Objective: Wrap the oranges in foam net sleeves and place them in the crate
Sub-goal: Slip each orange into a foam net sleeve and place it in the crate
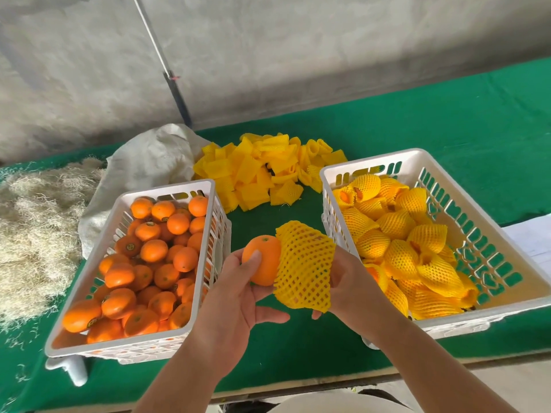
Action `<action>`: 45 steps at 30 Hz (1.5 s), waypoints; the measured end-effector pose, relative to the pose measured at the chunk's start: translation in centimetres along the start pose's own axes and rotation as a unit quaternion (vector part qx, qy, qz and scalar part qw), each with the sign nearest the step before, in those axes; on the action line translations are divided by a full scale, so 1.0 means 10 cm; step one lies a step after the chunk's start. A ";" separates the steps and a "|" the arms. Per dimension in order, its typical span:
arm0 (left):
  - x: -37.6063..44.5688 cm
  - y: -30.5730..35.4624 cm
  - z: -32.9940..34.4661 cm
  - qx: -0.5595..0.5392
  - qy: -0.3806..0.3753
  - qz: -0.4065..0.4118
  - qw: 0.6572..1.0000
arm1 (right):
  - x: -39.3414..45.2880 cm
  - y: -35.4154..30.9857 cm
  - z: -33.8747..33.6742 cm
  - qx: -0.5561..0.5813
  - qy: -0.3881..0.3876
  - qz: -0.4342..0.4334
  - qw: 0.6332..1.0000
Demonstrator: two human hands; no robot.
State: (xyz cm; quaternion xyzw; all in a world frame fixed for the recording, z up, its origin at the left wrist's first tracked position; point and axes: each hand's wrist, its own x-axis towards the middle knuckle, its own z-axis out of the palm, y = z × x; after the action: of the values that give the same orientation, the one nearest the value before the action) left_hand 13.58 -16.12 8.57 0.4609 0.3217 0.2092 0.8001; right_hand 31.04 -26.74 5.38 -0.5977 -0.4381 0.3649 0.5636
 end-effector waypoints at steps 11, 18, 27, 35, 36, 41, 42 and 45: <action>0.01 0.04 0.04 0.067 0.008 0.003 0.998 | -0.05 -0.01 0.00 0.007 0.021 -0.015 1.000; -0.01 0.06 0.06 0.080 0.002 0.003 0.997 | -0.07 0.01 0.01 -0.013 0.030 -0.024 0.999; -0.05 0.05 0.07 0.101 0.017 0.006 0.995 | -0.06 0.06 0.03 -0.059 0.016 -0.064 0.996; -0.09 0.01 0.04 0.085 -0.017 0.008 0.996 | -0.06 0.07 0.03 -0.028 0.007 -0.037 0.999; -0.09 0.01 0.03 0.076 -0.029 0.004 0.997 | -0.06 0.08 0.03 -0.019 0.003 -0.033 0.999; -0.08 0.00 -0.06 0.031 -0.071 -0.023 0.997 | -0.06 0.03 -0.01 -0.007 0.003 -0.025 1.000; -0.07 0.00 -0.07 0.031 -0.080 -0.028 0.996 | -0.06 0.03 -0.02 -0.015 0.000 -0.022 1.000; -0.06 0.00 -0.09 0.047 -0.097 -0.037 0.993 | -0.05 0.08 -0.01 -0.040 -0.016 -0.005 0.999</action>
State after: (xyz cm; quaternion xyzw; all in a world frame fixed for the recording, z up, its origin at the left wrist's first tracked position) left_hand 12.52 -16.00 8.43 0.5041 0.2691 0.1184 0.8121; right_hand 31.02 -27.18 4.55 -0.6113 -0.4644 0.3538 0.5343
